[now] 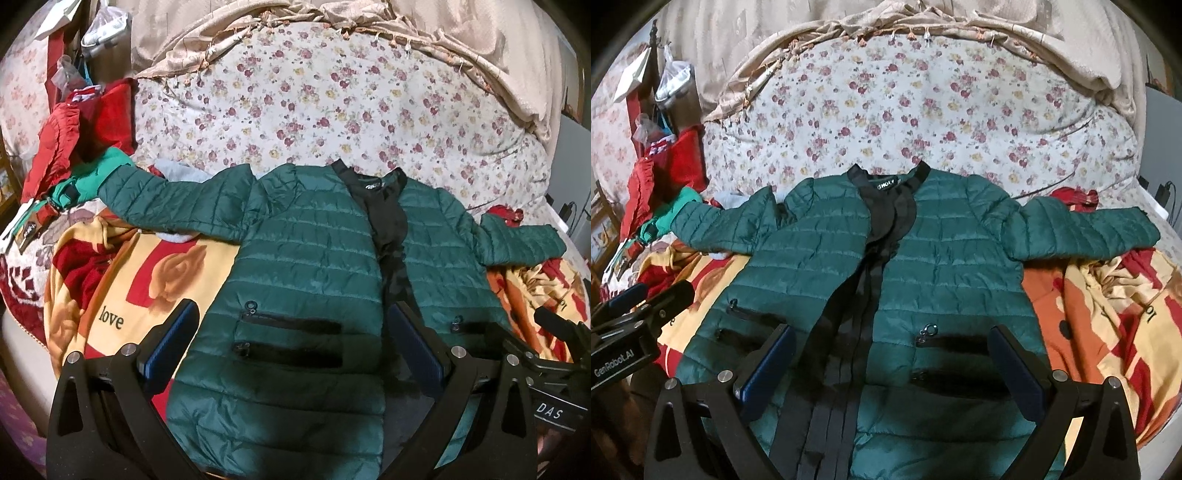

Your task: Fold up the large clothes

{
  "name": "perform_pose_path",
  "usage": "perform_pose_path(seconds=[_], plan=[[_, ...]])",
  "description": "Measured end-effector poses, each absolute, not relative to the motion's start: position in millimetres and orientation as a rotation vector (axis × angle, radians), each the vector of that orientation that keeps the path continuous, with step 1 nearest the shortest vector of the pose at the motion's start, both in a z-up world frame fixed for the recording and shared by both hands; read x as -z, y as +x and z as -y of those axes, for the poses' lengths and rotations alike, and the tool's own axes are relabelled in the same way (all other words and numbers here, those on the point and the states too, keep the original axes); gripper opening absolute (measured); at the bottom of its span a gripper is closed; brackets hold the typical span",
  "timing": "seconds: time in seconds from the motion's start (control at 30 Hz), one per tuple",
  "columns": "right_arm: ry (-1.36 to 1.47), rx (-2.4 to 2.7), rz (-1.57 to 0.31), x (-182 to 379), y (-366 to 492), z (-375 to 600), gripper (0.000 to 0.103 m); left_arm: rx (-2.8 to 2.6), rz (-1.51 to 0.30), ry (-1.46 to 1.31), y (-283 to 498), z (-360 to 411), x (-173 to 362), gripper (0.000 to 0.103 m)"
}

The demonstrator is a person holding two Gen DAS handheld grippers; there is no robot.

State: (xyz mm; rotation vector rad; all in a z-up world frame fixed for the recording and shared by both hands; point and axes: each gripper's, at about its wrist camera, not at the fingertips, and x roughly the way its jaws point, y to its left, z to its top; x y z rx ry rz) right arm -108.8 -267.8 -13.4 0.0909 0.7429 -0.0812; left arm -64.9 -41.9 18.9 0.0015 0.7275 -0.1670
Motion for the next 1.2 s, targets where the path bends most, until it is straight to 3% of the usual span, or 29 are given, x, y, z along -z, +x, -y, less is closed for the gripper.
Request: perform_pose_path(seconds=[1.2], plan=[[0.07, 0.11, -0.759, 10, -73, 282, 0.103, 0.14, -0.718, 0.03, -29, 58, -4, 0.102]])
